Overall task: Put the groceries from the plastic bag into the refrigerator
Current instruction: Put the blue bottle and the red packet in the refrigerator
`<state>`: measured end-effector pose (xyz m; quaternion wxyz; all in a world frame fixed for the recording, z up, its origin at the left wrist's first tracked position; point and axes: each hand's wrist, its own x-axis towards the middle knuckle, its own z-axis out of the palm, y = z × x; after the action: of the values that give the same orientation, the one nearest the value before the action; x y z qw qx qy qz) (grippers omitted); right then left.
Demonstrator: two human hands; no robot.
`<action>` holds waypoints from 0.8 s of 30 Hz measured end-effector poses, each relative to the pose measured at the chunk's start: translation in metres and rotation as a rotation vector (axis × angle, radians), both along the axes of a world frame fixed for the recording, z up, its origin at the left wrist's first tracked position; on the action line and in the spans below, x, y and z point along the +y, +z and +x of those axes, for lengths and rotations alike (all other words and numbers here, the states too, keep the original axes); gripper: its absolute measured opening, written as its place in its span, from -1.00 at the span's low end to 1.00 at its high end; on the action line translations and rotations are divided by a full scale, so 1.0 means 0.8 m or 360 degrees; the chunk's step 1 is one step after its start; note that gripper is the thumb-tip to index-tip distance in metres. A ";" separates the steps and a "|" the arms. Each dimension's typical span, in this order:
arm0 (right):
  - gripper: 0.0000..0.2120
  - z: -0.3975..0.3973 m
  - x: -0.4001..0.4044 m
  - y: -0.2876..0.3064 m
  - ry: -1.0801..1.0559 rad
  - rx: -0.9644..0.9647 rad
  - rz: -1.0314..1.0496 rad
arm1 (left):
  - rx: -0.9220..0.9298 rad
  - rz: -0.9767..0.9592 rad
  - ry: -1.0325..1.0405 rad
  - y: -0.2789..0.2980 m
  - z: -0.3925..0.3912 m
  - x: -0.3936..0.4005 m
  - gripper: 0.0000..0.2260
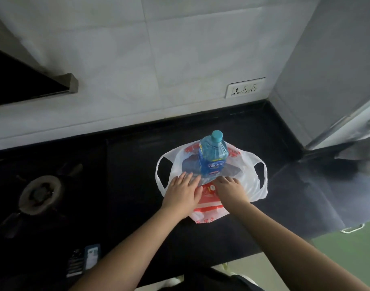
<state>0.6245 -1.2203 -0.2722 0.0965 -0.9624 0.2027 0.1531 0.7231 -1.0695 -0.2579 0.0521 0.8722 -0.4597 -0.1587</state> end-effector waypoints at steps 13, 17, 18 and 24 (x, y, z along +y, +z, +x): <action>-0.30 -0.001 -0.013 -0.039 0.0296 0.0126 0.0003 | 0.0186 -0.0287 0.0322 -0.013 0.005 -0.031 -0.51; -0.39 -0.001 -0.006 -0.037 0.0262 0.0043 -0.0042 | 0.0222 -0.0322 0.0342 -0.010 0.004 -0.035 -0.51; -0.40 0.000 -0.005 -0.034 0.0256 0.0022 -0.0060 | 0.0243 -0.0344 0.0362 -0.007 0.004 -0.037 -0.51; -0.55 -0.002 -0.008 -0.016 0.0219 -0.0145 -0.0279 | 0.0446 -0.0459 0.0514 0.008 0.001 -0.052 -0.44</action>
<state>0.6226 -1.2265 -0.2848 0.0103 -0.9847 0.1442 0.0972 0.7237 -1.1109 -0.2518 0.2638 0.8874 -0.3206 -0.2003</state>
